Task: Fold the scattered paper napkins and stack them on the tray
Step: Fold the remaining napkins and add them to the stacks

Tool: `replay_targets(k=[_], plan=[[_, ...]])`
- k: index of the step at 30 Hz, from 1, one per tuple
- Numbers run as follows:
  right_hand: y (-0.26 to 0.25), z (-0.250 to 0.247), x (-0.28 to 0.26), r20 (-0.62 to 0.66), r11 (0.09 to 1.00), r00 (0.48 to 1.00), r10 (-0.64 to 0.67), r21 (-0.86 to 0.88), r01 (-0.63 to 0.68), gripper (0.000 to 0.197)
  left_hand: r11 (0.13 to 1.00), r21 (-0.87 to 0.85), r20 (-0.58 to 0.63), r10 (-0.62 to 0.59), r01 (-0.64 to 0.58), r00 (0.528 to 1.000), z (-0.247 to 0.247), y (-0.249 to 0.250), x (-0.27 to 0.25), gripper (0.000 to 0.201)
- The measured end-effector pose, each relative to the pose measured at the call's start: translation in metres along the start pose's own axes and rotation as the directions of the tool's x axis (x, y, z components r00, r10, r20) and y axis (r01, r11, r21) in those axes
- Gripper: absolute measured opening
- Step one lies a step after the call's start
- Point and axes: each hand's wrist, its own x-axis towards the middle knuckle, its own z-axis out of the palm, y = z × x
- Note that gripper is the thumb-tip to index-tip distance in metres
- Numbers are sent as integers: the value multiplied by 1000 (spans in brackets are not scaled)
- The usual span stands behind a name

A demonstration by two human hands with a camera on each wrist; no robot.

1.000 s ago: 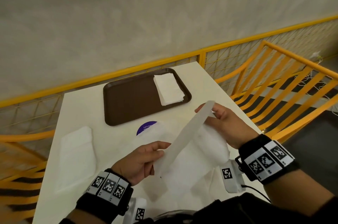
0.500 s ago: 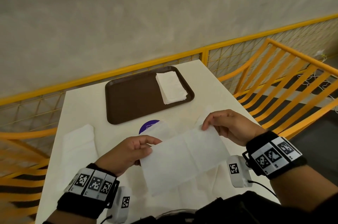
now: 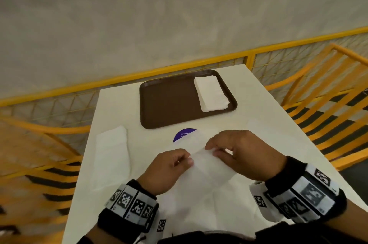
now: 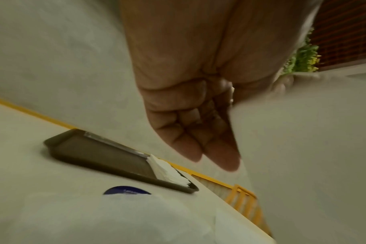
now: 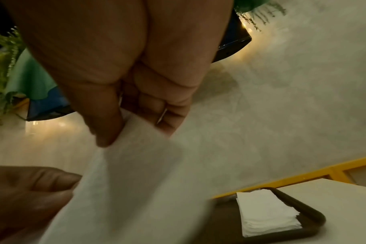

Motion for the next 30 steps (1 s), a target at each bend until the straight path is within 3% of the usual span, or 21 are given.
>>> replay_targets(k=[2,4,6,8,10,16,19,22,27,30], plan=[[3,5,0,-15,999,999,34,7,-33,19,994,-44,-83,-106,102,991,-10,-18,-1,29],[8,9,-2,6,998,998,58,4,-58,18,970,-91,-200,-241,227,950,-24,-47,0,30],[14,12,-7,39,995,994,98,9,-98,15,919,-128,-344,-393,372,853,-43,-83,2,28],[21,15,-13,64,992,990,129,7,-129,13,844,-161,-443,-525,511,727,-63,-117,4,31],[28,18,-20,81,988,985,153,0,-154,12,762,-143,-457,-617,632,641,-80,-145,5,38],[44,22,-34,130,967,958,254,-18,-254,13,584,-89,-458,-744,807,487,-111,-197,4,39],[49,24,-36,158,952,939,305,-27,-305,12,561,-20,-432,-752,828,499,-120,-208,10,40],[52,27,-35,182,935,917,354,-40,-353,11,563,85,-409,-733,822,544,-121,-218,15,42],[60,31,-37,275,895,853,444,-81,-439,10,511,62,-318,-804,858,502,-121,-226,14,56],[88,39,-49,251,800,760,600,-185,-571,24,497,65,-355,-799,865,485,-126,-235,2,61]])
